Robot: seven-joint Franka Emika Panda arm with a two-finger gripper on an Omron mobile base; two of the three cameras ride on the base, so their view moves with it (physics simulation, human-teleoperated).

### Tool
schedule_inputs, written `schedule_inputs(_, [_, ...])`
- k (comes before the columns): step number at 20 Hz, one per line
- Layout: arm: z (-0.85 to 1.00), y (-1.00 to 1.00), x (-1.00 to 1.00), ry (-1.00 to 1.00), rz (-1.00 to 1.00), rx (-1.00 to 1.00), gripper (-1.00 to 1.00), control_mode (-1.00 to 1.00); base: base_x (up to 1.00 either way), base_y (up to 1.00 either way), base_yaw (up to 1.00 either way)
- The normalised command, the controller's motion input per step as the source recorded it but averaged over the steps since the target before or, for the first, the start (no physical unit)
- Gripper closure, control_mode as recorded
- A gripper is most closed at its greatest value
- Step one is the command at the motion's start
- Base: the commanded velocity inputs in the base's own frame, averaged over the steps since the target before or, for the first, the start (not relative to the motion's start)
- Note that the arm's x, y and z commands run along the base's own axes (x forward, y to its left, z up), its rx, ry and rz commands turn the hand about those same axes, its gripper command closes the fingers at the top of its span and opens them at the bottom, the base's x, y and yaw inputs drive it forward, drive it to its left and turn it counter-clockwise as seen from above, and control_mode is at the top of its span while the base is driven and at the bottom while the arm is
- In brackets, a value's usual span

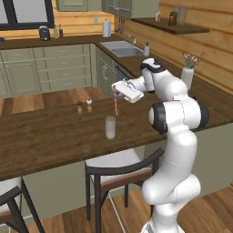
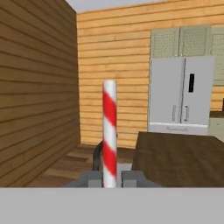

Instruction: Take a straw from the drawer in front and place it inside the glass cup on the dining counter.

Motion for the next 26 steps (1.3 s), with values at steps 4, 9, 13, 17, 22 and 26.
schedule_inputs(4, [-0.10, 0.16, 0.15, 0.00, 0.03, 0.04, 1.00, -1.00, 0.00, 0.00, 0.00])
schedule_inputs(9, [-0.23, 0.07, 0.09, 0.00, 0.01, 0.01, 1.00, -1.00, 0.00, 0.00, 0.00])
schedule_inputs(13, [-0.23, 0.00, 0.12, 0.00, 0.00, 0.00, 1.00, -1.00, 0.00, 0.00, 0.00])
schedule_inputs(17, [-0.21, 0.00, 0.25, 0.00, 0.00, 0.00, 1.00, -1.00, 0.00, 0.00, 0.00])
schedule_inputs(22, [-0.22, 0.00, 0.30, 0.00, 0.00, 0.00, 1.00, -1.00, 0.00, 0.00, 0.00])
schedule_inputs(26, [-0.22, 0.00, 0.30, 0.00, 0.00, 0.00, 1.00, -1.00, 0.00, 0.00, 0.00])
